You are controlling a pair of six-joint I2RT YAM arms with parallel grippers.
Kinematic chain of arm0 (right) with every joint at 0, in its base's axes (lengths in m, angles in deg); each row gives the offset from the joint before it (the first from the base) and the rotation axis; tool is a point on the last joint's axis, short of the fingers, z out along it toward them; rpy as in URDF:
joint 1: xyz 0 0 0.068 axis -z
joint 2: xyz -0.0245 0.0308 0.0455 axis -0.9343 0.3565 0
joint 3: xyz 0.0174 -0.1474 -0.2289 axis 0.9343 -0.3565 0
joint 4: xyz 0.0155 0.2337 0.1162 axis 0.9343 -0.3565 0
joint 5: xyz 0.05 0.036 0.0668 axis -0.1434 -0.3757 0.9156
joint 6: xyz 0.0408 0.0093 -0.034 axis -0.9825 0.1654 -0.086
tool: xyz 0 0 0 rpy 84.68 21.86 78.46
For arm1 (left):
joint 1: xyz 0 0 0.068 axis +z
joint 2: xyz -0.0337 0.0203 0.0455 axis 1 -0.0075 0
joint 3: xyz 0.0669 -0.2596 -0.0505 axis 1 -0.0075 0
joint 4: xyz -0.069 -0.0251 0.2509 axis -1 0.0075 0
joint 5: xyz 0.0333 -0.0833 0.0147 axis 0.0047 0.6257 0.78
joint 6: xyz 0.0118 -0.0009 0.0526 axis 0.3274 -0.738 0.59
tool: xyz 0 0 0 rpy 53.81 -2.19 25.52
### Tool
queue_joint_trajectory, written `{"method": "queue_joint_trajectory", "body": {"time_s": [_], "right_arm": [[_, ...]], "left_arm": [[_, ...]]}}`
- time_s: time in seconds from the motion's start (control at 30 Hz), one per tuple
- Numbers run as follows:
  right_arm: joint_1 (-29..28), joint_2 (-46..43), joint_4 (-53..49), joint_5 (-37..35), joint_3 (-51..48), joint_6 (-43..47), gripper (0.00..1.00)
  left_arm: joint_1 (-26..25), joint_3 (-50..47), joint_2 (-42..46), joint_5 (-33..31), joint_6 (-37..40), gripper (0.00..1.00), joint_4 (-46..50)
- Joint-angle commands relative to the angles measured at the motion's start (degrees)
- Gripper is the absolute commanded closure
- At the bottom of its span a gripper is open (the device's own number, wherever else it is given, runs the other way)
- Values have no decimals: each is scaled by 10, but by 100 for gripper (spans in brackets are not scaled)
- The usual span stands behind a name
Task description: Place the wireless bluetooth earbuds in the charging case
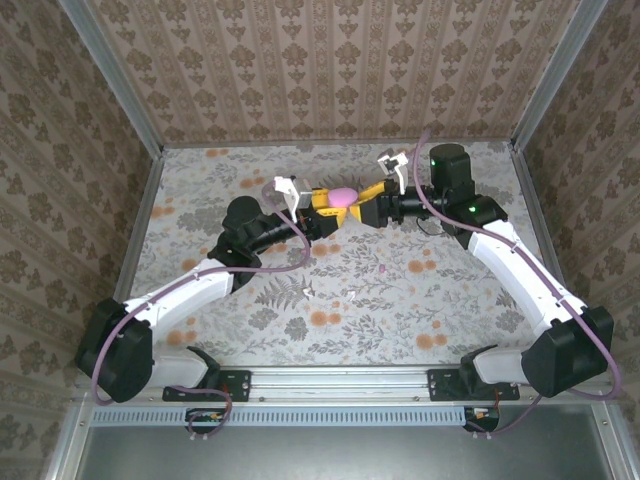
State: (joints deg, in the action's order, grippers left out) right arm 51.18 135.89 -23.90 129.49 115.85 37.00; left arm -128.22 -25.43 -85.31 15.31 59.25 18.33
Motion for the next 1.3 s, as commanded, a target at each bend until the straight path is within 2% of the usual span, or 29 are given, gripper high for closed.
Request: {"method": "queue_joint_trajectory", "body": {"time_s": [0.0, 0.43, 0.53, 0.6, 0.8, 0.87, 1.0, 1.27], "right_arm": [[-1, -7, 32, -30, 8, -23, 35], [2, 8, 58, -46, 37, -64, 36], [2, 9, 51, -73, 44, -83, 35], [6, 13, 31, -99, 56, -120, 35], [10, 22, 12, -98, 80, -238, 36], [13, 22, 9, -107, 81, -283, 37], [15, 6, 57, -81, 57, -359, 37], [15, -23, 88, -46, 5, -438, 44]], "left_arm": [[-5, 4, 5, 16, -8, 60, -24], [-4, 7, 10, 37, -2, 60, -17], [-5, 8, 12, 36, 2, 60, -13], [-5, 8, 15, 35, 8, 60, -7], [-5, 5, 24, 24, 22, 60, -3], [-5, 5, 25, 3, 27, 60, -4], [-6, 0, 29, -20, 47, 60, -4], [-9, -22, 47, -70, 98, 60, -32]]}}
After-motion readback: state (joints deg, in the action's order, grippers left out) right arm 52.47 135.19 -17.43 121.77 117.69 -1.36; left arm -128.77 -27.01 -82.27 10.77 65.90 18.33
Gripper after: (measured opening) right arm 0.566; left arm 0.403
